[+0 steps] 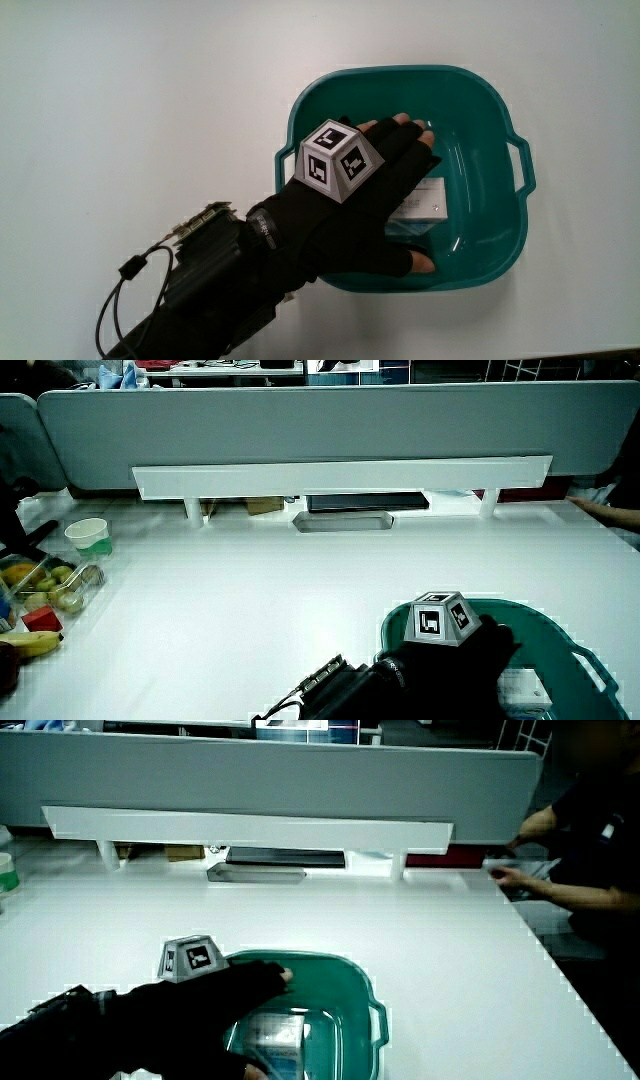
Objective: Pick milk
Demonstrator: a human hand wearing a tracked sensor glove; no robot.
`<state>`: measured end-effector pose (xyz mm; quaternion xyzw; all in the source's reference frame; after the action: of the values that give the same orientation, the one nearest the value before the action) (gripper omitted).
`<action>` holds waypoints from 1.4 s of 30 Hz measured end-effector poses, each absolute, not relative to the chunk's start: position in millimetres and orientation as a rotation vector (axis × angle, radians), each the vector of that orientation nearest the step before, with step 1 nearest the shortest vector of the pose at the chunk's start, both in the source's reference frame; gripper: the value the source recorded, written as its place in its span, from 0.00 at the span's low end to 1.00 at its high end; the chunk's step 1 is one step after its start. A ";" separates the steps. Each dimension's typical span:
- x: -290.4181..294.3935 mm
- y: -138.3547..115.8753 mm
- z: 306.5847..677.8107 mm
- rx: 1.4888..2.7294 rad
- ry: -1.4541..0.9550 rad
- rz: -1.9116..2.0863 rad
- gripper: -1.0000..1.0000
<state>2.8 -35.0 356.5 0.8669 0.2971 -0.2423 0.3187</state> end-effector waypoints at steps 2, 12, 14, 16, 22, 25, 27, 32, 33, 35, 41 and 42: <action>3.2 -34.8 356.3 2.281 0.781 -0.644 0.50; 3.8 -37.2 354.3 2.339 0.804 -0.651 0.62; 2.5 -38.1 355.6 2.333 0.790 -0.663 0.64; 2.4 -38.4 356.4 2.344 0.790 -0.666 0.67; 2.5 -39.1 355.9 2.345 0.771 -0.699 0.74; 2.8 -39.5 355.6 2.362 0.772 -0.699 0.78; 1.7 -40.5 358.1 2.358 0.761 -0.725 0.81; -0.4 -41.7 359.1 2.345 0.730 -0.762 0.87; -0.9 -41.8 360.0 2.342 0.732 -0.778 0.88; -1.3 -41.4 360.9 2.342 0.723 -0.793 0.91; -3.3 -41.3 362.8 2.357 0.760 -0.842 0.99; -4.2 -41.2 361.0 2.354 0.747 -0.839 1.00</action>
<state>-4.2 -41.2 361.0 0.8707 0.2762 -0.3103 0.2633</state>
